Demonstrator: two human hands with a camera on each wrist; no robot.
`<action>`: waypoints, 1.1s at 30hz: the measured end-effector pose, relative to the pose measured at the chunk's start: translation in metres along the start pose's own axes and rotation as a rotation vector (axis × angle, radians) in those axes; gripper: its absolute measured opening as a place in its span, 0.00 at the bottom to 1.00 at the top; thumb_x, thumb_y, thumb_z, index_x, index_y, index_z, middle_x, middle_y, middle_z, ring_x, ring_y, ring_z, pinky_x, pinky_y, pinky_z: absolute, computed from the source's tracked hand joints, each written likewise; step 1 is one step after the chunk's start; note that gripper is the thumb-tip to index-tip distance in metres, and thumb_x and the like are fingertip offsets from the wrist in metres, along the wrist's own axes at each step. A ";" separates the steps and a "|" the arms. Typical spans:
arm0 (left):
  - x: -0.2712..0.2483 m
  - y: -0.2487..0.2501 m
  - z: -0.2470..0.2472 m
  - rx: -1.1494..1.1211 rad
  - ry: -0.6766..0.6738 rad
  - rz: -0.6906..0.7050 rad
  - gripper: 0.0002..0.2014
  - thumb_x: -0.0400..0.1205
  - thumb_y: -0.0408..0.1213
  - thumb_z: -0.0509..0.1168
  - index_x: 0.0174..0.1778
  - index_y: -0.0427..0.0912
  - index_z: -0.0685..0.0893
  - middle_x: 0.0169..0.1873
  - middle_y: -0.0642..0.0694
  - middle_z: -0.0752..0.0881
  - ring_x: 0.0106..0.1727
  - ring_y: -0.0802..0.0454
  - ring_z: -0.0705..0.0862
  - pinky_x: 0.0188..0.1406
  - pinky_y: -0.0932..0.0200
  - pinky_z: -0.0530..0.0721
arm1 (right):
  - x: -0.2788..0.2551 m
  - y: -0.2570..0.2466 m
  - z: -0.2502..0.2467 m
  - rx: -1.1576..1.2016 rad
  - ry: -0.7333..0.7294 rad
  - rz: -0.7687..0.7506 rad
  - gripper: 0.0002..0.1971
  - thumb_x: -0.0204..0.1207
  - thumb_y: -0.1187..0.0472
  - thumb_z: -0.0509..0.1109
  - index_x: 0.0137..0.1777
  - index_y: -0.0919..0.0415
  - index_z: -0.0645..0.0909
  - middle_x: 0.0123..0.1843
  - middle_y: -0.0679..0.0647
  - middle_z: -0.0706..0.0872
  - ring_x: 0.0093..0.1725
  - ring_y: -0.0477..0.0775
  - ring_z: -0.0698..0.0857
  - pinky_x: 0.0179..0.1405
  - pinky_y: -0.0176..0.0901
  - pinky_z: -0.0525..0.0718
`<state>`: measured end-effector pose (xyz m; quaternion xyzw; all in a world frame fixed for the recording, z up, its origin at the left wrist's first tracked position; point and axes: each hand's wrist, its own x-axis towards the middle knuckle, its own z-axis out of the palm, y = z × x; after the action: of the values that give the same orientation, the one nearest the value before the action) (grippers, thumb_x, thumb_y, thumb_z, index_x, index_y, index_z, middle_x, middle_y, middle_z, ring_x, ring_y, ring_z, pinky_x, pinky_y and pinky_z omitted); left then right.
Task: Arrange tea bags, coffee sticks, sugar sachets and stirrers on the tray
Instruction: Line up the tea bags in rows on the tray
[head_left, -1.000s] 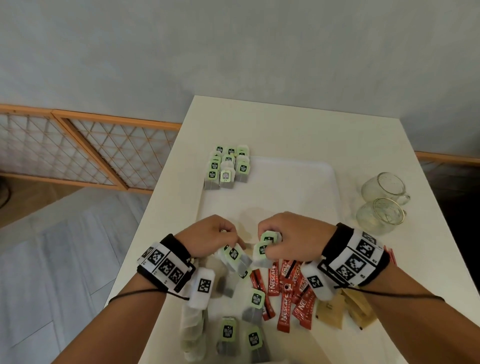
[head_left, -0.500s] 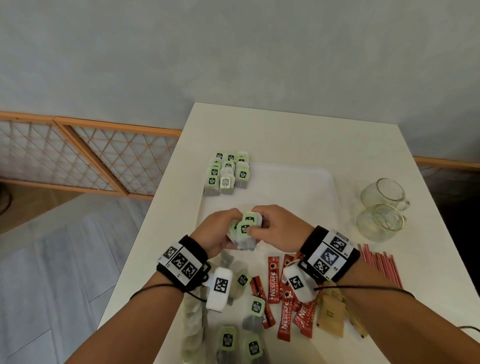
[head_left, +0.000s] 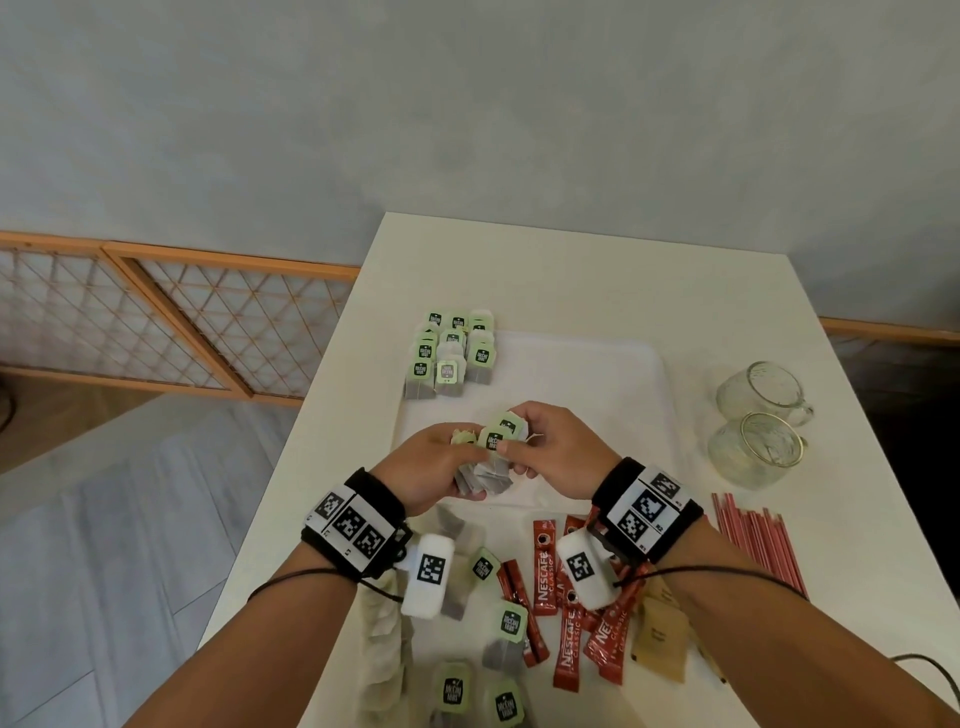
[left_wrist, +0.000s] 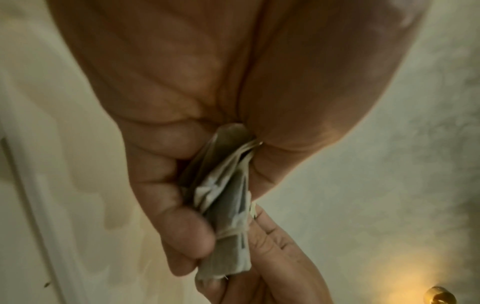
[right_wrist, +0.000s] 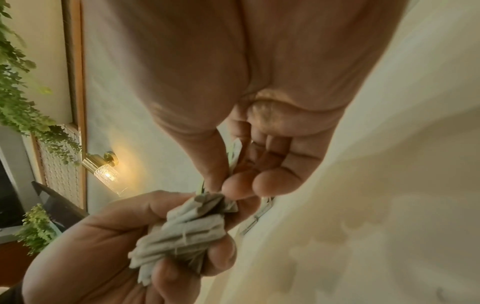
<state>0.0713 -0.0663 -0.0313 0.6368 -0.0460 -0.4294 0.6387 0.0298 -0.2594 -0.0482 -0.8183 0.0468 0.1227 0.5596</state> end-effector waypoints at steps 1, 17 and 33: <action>0.000 0.001 -0.001 0.008 0.011 0.008 0.11 0.84 0.26 0.65 0.44 0.43 0.90 0.44 0.33 0.89 0.45 0.36 0.83 0.41 0.53 0.87 | 0.001 0.000 0.000 0.019 0.019 0.002 0.14 0.81 0.63 0.75 0.65 0.63 0.81 0.47 0.59 0.91 0.34 0.47 0.86 0.37 0.48 0.85; 0.011 -0.002 -0.012 -0.044 0.272 0.122 0.03 0.83 0.33 0.72 0.49 0.38 0.86 0.38 0.39 0.90 0.35 0.49 0.86 0.38 0.56 0.87 | 0.009 -0.010 0.007 -0.027 0.003 0.060 0.11 0.84 0.55 0.72 0.38 0.54 0.83 0.36 0.51 0.89 0.38 0.48 0.88 0.40 0.45 0.86; 0.020 -0.004 -0.042 -0.190 0.489 0.039 0.11 0.84 0.33 0.66 0.59 0.30 0.86 0.50 0.36 0.89 0.45 0.43 0.86 0.39 0.53 0.90 | 0.094 -0.008 -0.008 -0.234 0.195 0.243 0.19 0.79 0.55 0.72 0.42 0.75 0.87 0.32 0.59 0.84 0.30 0.54 0.78 0.36 0.45 0.82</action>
<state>0.1075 -0.0457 -0.0518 0.6579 0.1381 -0.2527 0.6959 0.1237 -0.2584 -0.0622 -0.8740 0.1848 0.1140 0.4347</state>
